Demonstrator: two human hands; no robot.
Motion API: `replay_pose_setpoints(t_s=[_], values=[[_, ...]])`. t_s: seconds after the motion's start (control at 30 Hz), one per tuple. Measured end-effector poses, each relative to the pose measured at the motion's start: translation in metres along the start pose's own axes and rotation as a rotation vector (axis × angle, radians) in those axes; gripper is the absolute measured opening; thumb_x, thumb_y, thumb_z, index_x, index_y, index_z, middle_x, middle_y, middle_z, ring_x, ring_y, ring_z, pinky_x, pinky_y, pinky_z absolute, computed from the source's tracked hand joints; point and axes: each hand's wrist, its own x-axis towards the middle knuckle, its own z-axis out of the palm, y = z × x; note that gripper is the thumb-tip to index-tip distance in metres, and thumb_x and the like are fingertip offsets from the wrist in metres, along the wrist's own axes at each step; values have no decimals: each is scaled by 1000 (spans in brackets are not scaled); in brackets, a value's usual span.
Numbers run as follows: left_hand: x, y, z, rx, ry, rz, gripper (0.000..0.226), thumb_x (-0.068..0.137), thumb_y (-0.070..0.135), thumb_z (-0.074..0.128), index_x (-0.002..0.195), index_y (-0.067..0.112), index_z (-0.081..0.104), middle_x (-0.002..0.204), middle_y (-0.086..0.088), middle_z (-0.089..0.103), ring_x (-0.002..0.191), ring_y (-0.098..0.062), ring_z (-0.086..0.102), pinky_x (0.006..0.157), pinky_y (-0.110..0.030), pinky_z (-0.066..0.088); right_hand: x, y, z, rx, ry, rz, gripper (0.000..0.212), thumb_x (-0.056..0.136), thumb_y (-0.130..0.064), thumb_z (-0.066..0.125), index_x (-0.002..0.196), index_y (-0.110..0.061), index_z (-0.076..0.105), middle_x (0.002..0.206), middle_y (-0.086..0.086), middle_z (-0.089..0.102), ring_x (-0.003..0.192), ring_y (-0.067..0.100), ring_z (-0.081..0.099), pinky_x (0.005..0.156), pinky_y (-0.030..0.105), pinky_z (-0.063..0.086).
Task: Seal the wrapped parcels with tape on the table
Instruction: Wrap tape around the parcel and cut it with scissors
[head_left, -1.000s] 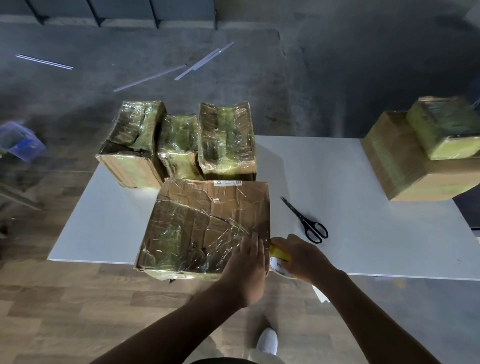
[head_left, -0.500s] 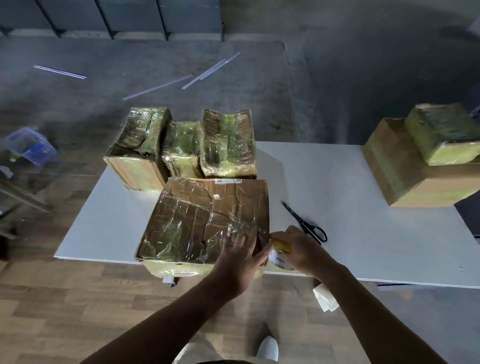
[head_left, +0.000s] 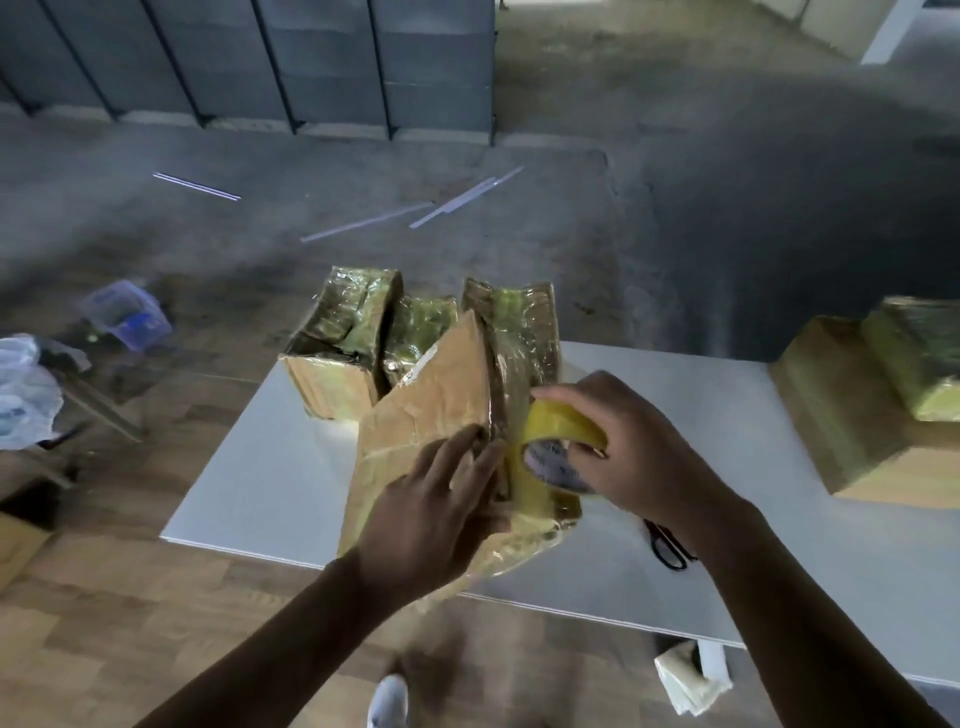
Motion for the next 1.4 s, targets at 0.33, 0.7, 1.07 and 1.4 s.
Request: replay_pose_setpoints(t_s=[0.33, 0.7, 1.07, 1.4], values=[[-10, -58, -22, -150, 233, 48, 68, 82, 60, 63, 124, 9, 44, 138, -11, 48, 131, -32, 47, 96, -46, 49, 59, -32, 28, 321, 85, -107, 65, 85, -14, 65, 129, -51, 36, 126, -36, 41, 113, -4, 51, 79, 8, 45], [-17, -107, -34, -148, 183, 115, 79, 73, 57, 74, 130, 8, 50, 130, -9, 58, 133, -27, 44, 106, -35, 41, 75, -39, 12, 61, -58, -257, 56, 80, -21, 50, 133, -39, 47, 113, 0, 60, 100, 12, 57, 84, 25, 48], [-31, -106, -70, 132, -20, 49, 76, 70, 67, 67, 124, 14, 61, 120, -5, 62, 124, -27, 51, 105, -48, 40, 70, -33, 9, -161, -267, -184, 56, 84, -15, 62, 131, -43, 53, 93, -8, 43, 74, 3, 48, 57, 11, 34], [-36, -49, -48, 207, -194, -81, 116, 57, 57, 83, 146, 3, 32, 149, -19, 39, 138, -32, 38, 109, -48, 37, 67, -48, 28, -25, -198, -240, 59, 79, -14, 63, 130, -42, 52, 97, -14, 47, 83, 5, 53, 67, 9, 39]])
